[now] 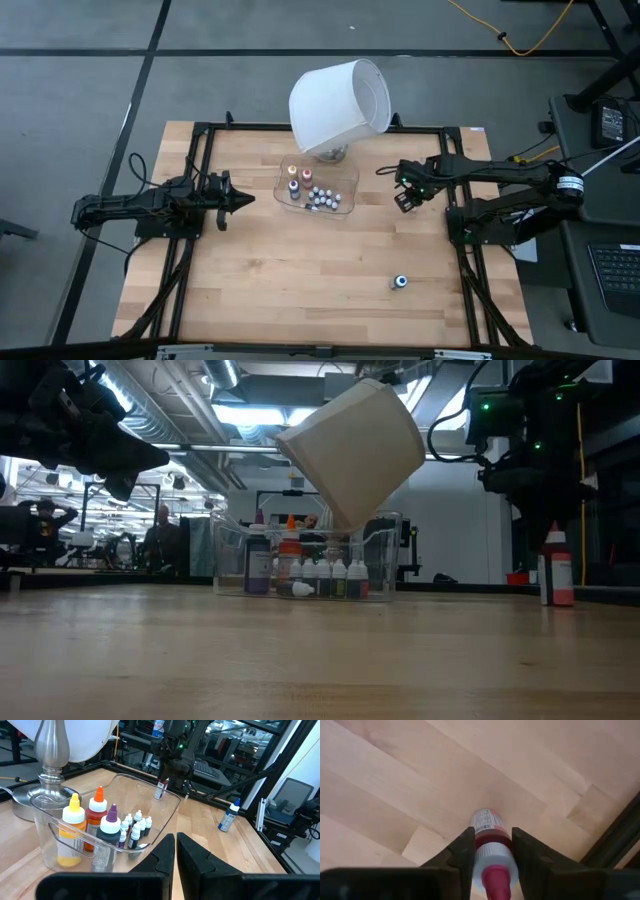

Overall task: Pick & Place food coloring
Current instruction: Put the big pink food coloring bottle into the container

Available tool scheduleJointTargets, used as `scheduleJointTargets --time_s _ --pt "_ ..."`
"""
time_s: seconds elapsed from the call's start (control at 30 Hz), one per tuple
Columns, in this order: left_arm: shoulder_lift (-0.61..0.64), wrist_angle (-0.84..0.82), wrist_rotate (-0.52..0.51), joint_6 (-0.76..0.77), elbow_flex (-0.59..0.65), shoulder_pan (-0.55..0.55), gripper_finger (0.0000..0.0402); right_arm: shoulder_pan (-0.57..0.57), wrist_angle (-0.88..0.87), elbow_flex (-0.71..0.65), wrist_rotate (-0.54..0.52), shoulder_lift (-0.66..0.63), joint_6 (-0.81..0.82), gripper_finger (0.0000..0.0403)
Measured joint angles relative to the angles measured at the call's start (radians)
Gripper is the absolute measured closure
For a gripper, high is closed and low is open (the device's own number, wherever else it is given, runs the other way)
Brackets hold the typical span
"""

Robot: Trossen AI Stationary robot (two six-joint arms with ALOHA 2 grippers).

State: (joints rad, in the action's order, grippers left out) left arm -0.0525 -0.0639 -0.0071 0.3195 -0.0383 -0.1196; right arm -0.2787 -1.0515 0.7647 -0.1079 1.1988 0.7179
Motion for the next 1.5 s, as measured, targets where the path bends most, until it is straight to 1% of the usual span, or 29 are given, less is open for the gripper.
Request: scheduleJointTargets --time_s 0.1,0.23,0.37,0.5,0.7,0.83,0.93,1.07,1.2,1.4,1.5 --pt "0.000 0.000 0.000 0.000 0.000 0.000 0.0386 0.000 -0.001 0.000 0.002 0.000 -0.005 0.0284" --pt "0.000 0.000 0.000 0.000 0.000 0.000 0.0386 0.000 -0.006 -0.001 0.010 0.000 0.002 0.0266" --pt "0.000 0.000 0.000 0.000 0.000 0.000 0.0387 0.000 -0.012 -0.005 0.059 0.002 -0.017 0.0248" --pt "0.000 0.000 0.000 0.000 0.000 0.000 0.0386 0.000 -0.019 -0.005 0.086 0.002 -0.016 0.0224" --pt "0.000 0.000 0.000 0.000 0.000 0.000 0.0387 0.000 -0.071 -0.005 0.090 0.002 0.012 0.0179" --pt "0.000 0.000 0.000 0.000 0.000 0.000 0.0386 0.000 -0.089 -0.005 0.098 0.002 0.011 0.0163" --pt "0.000 0.000 0.000 0.000 0.000 0.000 0.0386 0.000 -0.096 -0.004 0.105 0.002 0.011 0.0165" --pt "0.000 0.000 0.000 0.000 0.000 0.000 0.0386 0.000 -0.095 -0.004 0.126 0.002 0.011 0.0179" --pt "0.000 0.000 0.000 0.000 0.000 0.000 0.0386 0.000 -0.096 -0.003 0.155 0.002 0.011 0.0205" --pt "0.000 0.000 0.000 0.000 0.000 0.000 0.0387 0.000 -0.096 -0.002 0.155 0.001 0.011 0.0257" --pt "0.000 0.000 0.000 0.000 0.000 0.000 0.0386 0.000 -0.097 0.003 0.155 0.001 0.009 0.0264"
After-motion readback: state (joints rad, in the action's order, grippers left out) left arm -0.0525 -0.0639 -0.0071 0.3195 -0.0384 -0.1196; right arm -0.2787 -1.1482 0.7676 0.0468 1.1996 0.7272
